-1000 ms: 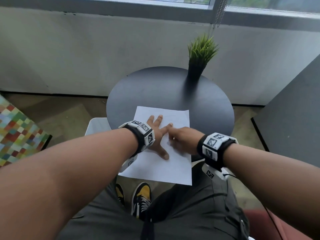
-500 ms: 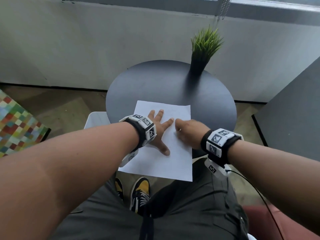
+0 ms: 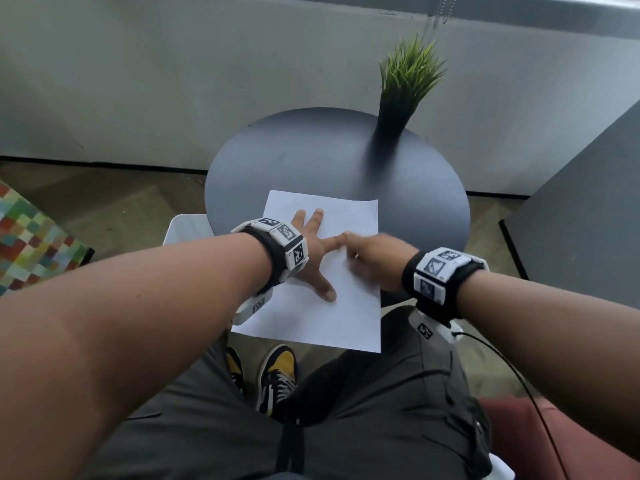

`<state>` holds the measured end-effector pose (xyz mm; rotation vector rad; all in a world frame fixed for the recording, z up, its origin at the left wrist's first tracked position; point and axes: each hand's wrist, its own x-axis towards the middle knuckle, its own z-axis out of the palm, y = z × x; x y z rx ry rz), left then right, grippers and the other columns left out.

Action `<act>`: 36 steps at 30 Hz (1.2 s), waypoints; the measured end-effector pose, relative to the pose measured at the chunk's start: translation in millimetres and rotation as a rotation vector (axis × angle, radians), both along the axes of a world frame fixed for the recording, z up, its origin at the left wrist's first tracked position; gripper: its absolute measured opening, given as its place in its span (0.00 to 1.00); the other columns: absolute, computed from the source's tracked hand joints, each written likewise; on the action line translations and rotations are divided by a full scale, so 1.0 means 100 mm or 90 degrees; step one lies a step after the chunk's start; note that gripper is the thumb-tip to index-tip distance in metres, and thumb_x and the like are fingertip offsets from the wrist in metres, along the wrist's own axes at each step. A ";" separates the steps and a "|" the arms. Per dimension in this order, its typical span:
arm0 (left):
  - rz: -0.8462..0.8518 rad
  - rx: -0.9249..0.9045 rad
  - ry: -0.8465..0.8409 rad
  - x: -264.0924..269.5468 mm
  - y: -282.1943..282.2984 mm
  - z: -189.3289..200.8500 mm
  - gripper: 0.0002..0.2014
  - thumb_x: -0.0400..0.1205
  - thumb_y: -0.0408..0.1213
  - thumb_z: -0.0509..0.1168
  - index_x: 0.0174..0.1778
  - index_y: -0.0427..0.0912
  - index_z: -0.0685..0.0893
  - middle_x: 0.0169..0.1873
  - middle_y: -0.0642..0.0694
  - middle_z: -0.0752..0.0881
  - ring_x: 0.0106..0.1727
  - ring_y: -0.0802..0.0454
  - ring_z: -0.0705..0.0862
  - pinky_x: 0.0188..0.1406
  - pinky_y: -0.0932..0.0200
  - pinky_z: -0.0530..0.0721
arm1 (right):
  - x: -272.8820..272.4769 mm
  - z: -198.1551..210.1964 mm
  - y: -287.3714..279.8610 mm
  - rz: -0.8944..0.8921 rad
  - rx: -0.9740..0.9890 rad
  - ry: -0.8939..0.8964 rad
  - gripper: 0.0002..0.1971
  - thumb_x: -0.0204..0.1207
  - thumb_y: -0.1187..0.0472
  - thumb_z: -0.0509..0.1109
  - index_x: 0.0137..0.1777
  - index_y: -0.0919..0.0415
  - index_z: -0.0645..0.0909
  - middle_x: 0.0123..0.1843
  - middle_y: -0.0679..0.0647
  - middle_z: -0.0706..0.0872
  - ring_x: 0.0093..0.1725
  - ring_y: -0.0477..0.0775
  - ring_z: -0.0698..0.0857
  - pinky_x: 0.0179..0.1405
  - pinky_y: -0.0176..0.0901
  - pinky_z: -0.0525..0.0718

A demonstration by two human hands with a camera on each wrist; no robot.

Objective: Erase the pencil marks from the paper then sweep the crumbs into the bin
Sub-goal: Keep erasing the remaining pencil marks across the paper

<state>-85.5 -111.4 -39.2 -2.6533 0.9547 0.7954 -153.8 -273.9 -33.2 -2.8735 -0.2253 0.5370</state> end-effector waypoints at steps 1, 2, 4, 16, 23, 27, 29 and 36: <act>0.001 0.002 0.000 0.00 0.00 0.00 0.64 0.56 0.79 0.71 0.79 0.77 0.33 0.84 0.41 0.30 0.84 0.29 0.34 0.77 0.22 0.52 | 0.07 0.01 -0.08 -0.064 -0.016 -0.022 0.10 0.80 0.54 0.60 0.58 0.56 0.72 0.52 0.61 0.85 0.49 0.65 0.83 0.44 0.50 0.82; 0.002 0.006 -0.001 0.00 0.00 0.00 0.64 0.56 0.79 0.71 0.79 0.77 0.33 0.84 0.41 0.30 0.84 0.29 0.34 0.77 0.21 0.52 | 0.09 0.02 -0.10 -0.100 -0.029 -0.032 0.10 0.80 0.54 0.60 0.58 0.56 0.72 0.53 0.61 0.84 0.48 0.64 0.82 0.43 0.48 0.80; 0.004 0.005 0.001 0.00 0.01 0.00 0.64 0.56 0.79 0.71 0.79 0.76 0.33 0.84 0.41 0.29 0.84 0.30 0.33 0.77 0.22 0.52 | -0.01 0.01 0.02 -0.029 -0.026 -0.018 0.11 0.80 0.54 0.60 0.60 0.55 0.72 0.51 0.60 0.84 0.47 0.62 0.81 0.40 0.46 0.77; -0.024 -0.084 -0.039 -0.03 0.02 0.02 0.55 0.67 0.72 0.70 0.86 0.62 0.50 0.87 0.43 0.42 0.86 0.41 0.44 0.81 0.36 0.61 | 0.23 -0.07 -0.14 -0.194 -0.003 -0.002 0.11 0.81 0.52 0.60 0.56 0.57 0.71 0.52 0.60 0.82 0.49 0.65 0.82 0.43 0.48 0.79; -0.013 -0.078 -0.027 -0.13 0.03 -0.05 0.66 0.57 0.78 0.71 0.86 0.57 0.44 0.86 0.43 0.40 0.86 0.38 0.41 0.81 0.30 0.54 | 0.00 -0.03 0.06 0.095 -0.075 -0.006 0.12 0.82 0.52 0.58 0.61 0.56 0.69 0.54 0.58 0.84 0.50 0.63 0.81 0.43 0.48 0.77; -0.022 -0.075 -0.027 -0.12 0.04 -0.08 0.69 0.55 0.79 0.71 0.86 0.58 0.42 0.86 0.44 0.38 0.86 0.39 0.39 0.81 0.28 0.52 | 0.11 0.00 -0.06 0.017 -0.069 -0.003 0.11 0.81 0.53 0.59 0.58 0.57 0.70 0.53 0.62 0.84 0.51 0.66 0.82 0.47 0.52 0.82; -0.020 -0.070 -0.030 -0.12 0.06 -0.08 0.69 0.55 0.81 0.69 0.85 0.59 0.39 0.86 0.46 0.36 0.86 0.41 0.37 0.79 0.24 0.51 | 0.19 0.00 -0.15 -0.098 -0.078 -0.048 0.09 0.80 0.55 0.59 0.54 0.59 0.69 0.51 0.63 0.83 0.47 0.67 0.82 0.44 0.51 0.82; -0.004 -0.086 -0.018 -0.12 0.14 -0.12 0.69 0.55 0.84 0.65 0.85 0.60 0.35 0.85 0.52 0.32 0.86 0.47 0.34 0.76 0.20 0.47 | 0.06 -0.02 0.18 -0.003 0.048 -0.020 0.07 0.77 0.56 0.63 0.53 0.56 0.77 0.47 0.55 0.86 0.49 0.61 0.83 0.45 0.47 0.81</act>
